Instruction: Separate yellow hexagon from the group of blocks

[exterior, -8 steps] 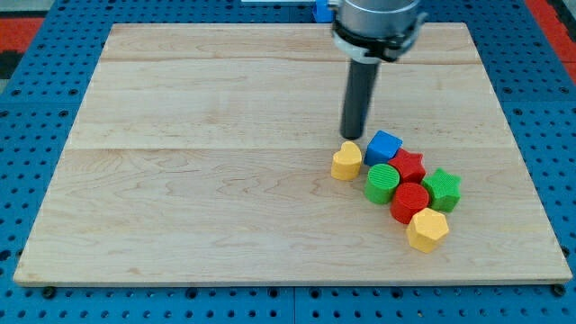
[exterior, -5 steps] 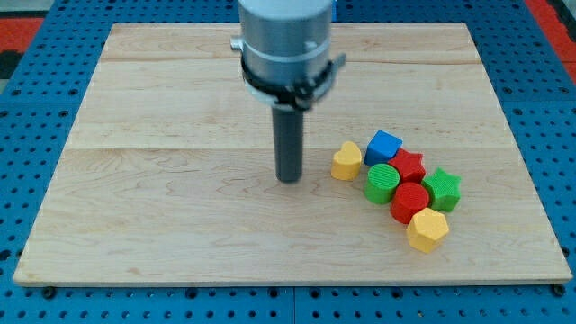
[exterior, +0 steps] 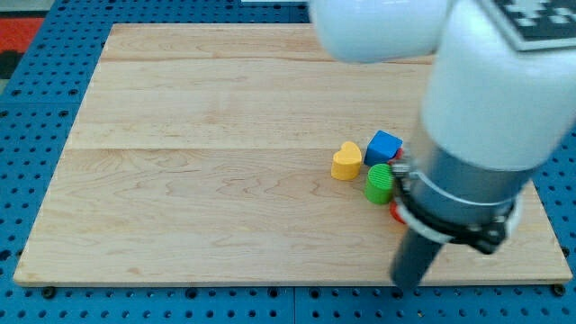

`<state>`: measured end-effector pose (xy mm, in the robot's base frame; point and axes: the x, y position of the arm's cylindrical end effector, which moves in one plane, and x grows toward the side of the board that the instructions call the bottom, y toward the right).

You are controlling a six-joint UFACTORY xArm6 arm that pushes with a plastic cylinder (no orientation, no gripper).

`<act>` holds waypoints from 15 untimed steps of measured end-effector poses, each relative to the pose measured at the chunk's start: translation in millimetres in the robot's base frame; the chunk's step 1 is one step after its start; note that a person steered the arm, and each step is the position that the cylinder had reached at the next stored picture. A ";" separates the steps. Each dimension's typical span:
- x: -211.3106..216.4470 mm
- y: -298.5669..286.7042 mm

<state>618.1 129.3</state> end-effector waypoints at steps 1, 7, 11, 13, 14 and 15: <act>-0.1 33.7; -46.6 20.2; -88.9 -153.9; -124.4 -190.9; -120.5 -223.6; -96.1 -224.6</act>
<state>521.9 -95.4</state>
